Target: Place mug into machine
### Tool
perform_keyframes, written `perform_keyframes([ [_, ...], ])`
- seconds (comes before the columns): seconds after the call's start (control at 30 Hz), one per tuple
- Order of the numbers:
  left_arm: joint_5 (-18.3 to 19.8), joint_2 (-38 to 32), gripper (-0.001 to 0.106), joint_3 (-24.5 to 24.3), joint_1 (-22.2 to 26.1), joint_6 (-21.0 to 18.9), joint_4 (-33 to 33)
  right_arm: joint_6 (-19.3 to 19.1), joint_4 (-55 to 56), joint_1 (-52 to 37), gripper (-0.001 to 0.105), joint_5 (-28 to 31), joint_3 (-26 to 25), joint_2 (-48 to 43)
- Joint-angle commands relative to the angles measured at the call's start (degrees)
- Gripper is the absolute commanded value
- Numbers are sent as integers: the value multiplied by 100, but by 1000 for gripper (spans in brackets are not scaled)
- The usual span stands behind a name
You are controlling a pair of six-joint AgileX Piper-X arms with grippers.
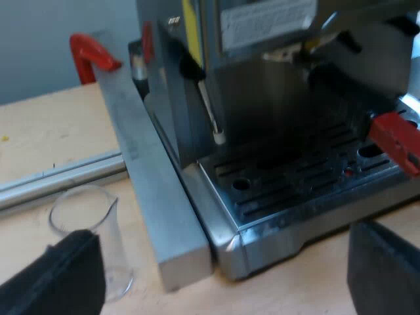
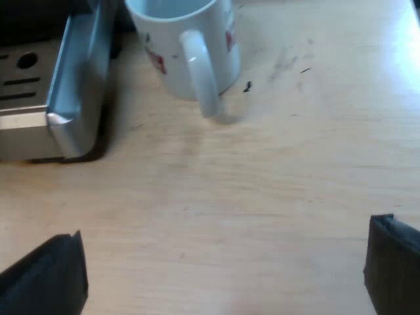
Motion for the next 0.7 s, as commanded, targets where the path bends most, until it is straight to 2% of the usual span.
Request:
perform_keyframes([
  [0.03,370,293,78,-29,-417,-56,-357,-36,-94,122,86,-121,-72,176],
  [0.2,755,820,78,-16,-1001,-56,-819,-125,-355,446,86,-287,-72,549],
  [0.37,1136,1168,78,126,-1364,-56,-1352,-158,-503,642,86,-286,-72,790],
  [0.53,1413,1408,78,584,-1657,-56,-2323,-252,-886,706,86,-286,6,918],
  [0.7,1423,1584,78,1073,-1743,-56,-3052,-252,-1335,706,86,-274,252,918],
])
